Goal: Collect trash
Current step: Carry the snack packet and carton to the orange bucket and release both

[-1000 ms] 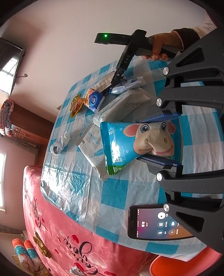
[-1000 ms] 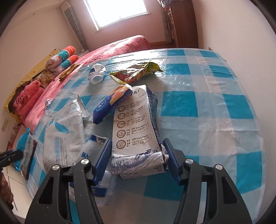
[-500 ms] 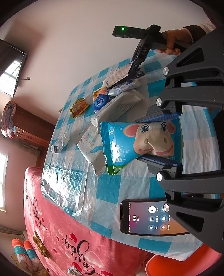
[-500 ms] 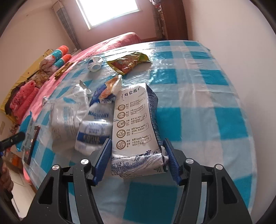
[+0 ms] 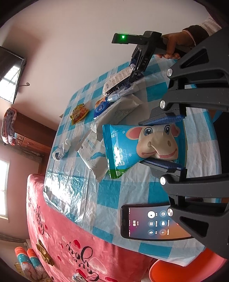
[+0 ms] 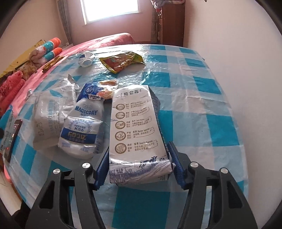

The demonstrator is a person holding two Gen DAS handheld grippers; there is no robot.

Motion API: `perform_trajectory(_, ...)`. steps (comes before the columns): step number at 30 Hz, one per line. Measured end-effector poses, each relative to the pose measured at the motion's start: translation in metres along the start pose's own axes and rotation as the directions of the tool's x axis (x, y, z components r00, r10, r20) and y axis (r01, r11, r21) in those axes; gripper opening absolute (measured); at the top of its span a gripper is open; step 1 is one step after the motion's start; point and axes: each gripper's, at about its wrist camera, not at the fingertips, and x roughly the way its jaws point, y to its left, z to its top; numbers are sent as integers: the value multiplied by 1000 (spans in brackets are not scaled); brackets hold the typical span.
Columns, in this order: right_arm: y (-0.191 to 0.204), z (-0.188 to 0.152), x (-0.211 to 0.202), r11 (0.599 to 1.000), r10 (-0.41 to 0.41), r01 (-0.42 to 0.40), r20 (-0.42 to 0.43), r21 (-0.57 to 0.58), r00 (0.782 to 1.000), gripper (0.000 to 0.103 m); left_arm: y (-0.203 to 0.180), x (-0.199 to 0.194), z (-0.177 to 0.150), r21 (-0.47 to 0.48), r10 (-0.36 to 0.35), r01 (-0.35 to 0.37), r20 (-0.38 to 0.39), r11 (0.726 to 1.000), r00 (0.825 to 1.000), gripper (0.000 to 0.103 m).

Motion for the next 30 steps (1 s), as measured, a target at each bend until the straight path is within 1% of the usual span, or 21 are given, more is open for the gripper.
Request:
perform_trajectory(3, -1, 0, -3, 1000, -9, 9, 12, 1, 1000, 62, 0, -3, 0, 3, -3, 3, 8, 1000, 1000, 37)
perform_trajectory(12, 7, 9, -36, 999, -30, 33, 104, -22, 994, 59, 8, -21, 0, -3, -8, 8, 39, 1000, 999, 37)
perform_trajectory(19, 20, 16, -57, 998, -23, 30, 146, -49, 989, 59, 21, -33, -3, -24, 4, -3, 62, 1000, 998, 37)
perform_trajectory(22, 29, 19, -68, 998, 3, 7, 163, -62, 987, 59, 28, -40, -5, -34, 17, -14, 79, 999, 997, 37)
perform_trajectory(24, 38, 23, -75, 997, 35, -22, 174, -74, 984, 59, 32, -44, -6, -43, 24, -20, 85, 999, 996, 37)
perform_trajectory(28, 70, 34, -91, 987, 119, -93, 200, -134, 973, 59, 47, -56, -11, -73, 48, -40, 106, 997, 993, 37)
perform_trajectory(30, 89, 39, -96, 976, 169, -136, 199, -171, 965, 59, 56, -62, -15, -93, 58, -47, 112, 995, 992, 37)
